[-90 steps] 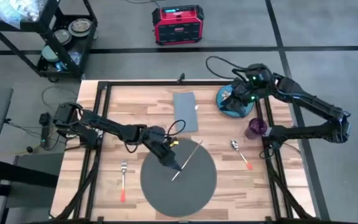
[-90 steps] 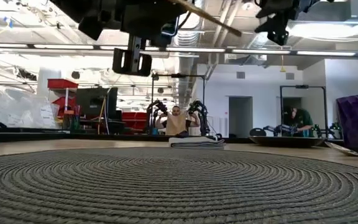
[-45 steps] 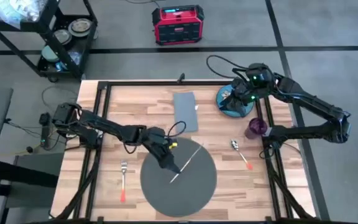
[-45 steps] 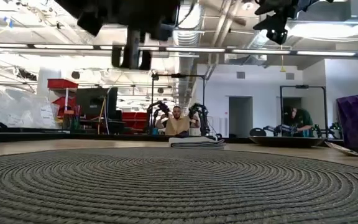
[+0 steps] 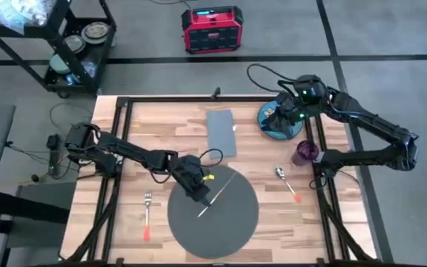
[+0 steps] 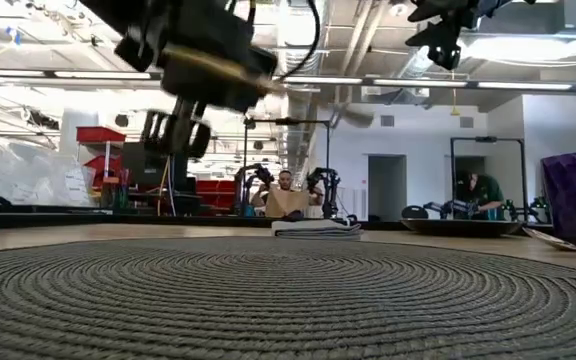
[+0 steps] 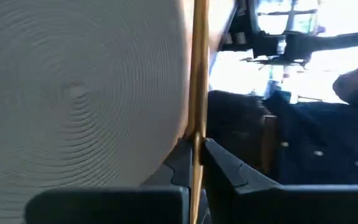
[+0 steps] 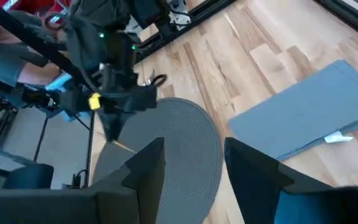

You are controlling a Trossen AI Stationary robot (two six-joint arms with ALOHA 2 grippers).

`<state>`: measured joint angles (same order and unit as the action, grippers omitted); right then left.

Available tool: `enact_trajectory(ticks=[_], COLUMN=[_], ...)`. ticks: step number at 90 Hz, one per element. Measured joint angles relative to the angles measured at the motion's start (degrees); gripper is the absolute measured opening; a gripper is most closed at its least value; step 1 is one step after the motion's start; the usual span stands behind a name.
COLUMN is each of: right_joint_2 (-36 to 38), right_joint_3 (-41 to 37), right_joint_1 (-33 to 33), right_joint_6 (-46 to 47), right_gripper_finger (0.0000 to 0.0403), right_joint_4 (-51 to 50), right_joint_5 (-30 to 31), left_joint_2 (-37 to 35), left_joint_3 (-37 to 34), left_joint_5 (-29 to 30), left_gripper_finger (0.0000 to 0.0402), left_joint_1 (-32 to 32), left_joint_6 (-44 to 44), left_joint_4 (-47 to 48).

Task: Set table place
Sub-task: Put the gold table knife on the gray table mat

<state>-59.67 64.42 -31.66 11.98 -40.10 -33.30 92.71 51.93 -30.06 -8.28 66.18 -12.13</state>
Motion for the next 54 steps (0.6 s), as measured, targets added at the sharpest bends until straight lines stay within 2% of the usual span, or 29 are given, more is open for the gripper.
enact_trajectory(ticks=[54], right_joint_2=[0.1], right_joint_3=[0.0], right_joint_1=[0.0], right_joint_6=[0.4], right_gripper_finger=[0.0155], right_joint_4=[0.1], right_joint_5=[-1.7], left_joint_2=[0.2], left_joint_3=[-0.2], left_joint_5=[2.7], left_gripper_finger=[0.0000], left_joint_1=[0.8], left_joint_6=[0.3], left_joint_4=[-1.4])
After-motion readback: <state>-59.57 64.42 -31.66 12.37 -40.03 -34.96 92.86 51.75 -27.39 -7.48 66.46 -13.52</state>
